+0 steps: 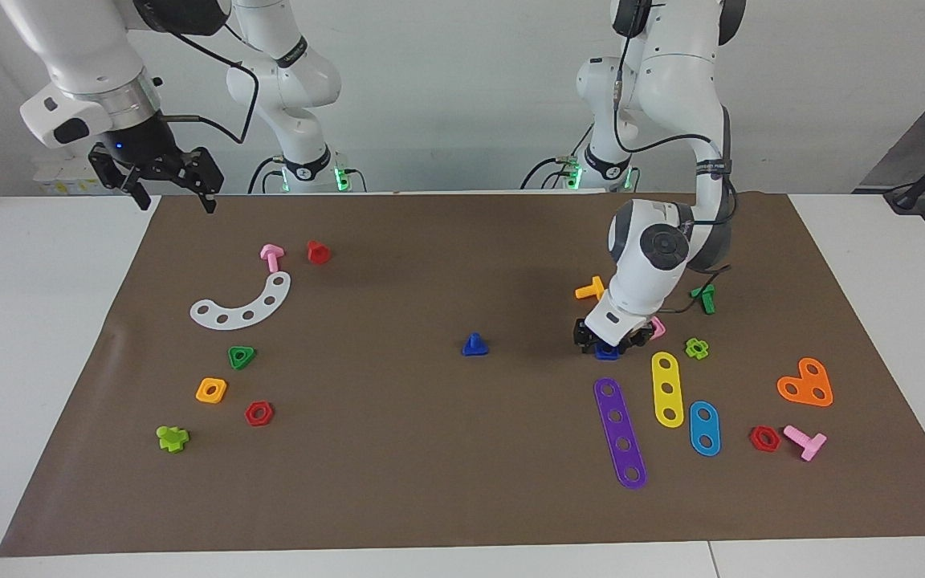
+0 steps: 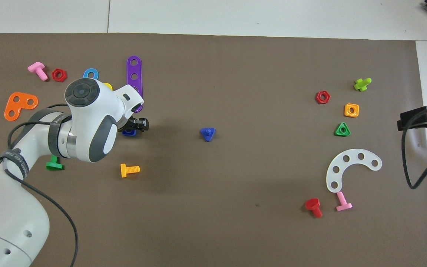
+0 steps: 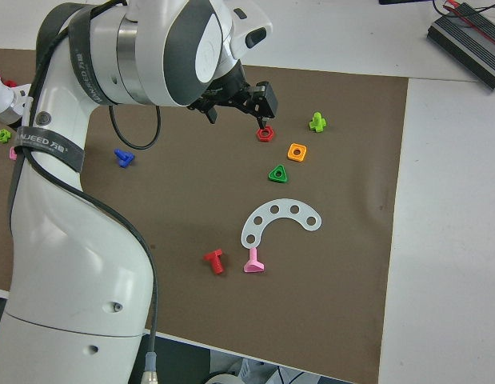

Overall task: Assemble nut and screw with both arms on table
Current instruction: 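Grasp the dark blue square nut with the left gripper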

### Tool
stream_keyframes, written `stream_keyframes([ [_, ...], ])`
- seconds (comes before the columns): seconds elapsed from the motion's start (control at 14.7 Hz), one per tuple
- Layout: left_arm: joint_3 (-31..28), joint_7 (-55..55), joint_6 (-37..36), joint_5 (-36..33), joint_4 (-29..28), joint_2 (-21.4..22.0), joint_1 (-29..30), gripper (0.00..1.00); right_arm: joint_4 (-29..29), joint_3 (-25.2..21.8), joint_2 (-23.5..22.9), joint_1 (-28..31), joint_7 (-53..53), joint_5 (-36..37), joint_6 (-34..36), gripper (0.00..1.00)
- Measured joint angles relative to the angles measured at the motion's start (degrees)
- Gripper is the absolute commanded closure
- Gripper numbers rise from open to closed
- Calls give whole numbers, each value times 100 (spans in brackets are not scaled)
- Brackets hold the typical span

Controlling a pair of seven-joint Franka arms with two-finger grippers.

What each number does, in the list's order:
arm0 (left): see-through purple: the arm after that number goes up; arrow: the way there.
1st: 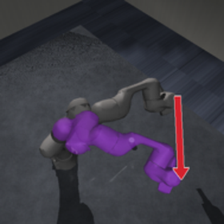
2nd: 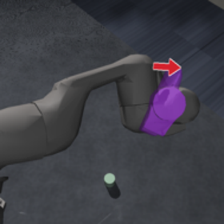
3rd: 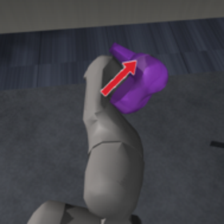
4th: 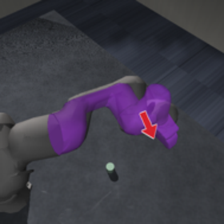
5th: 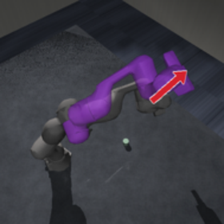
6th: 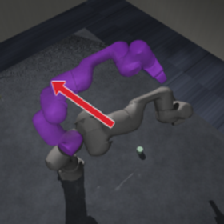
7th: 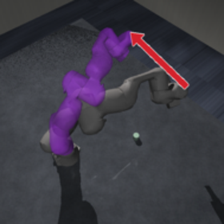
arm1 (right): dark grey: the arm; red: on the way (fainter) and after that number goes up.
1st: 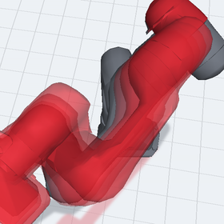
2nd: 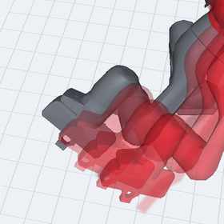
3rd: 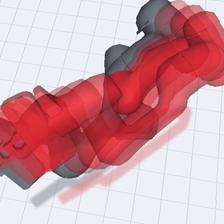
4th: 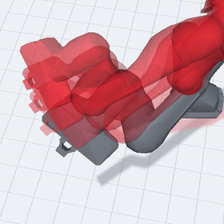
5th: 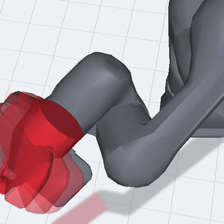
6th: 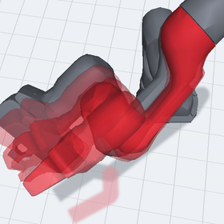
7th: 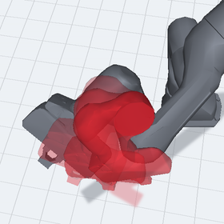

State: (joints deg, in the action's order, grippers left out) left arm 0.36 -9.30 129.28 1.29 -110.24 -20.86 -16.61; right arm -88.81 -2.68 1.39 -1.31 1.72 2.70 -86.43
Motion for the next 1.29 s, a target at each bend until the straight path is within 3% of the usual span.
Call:
stream_keyframes([
  [1.09,-81,122,-43,-11,-44,6,34,43,0,-1,0,0,0,0,0,0],
  [1.29,-84,147,-66,-11,-44,10,35,53,0,-1,0,0,0,0,0,0],
])
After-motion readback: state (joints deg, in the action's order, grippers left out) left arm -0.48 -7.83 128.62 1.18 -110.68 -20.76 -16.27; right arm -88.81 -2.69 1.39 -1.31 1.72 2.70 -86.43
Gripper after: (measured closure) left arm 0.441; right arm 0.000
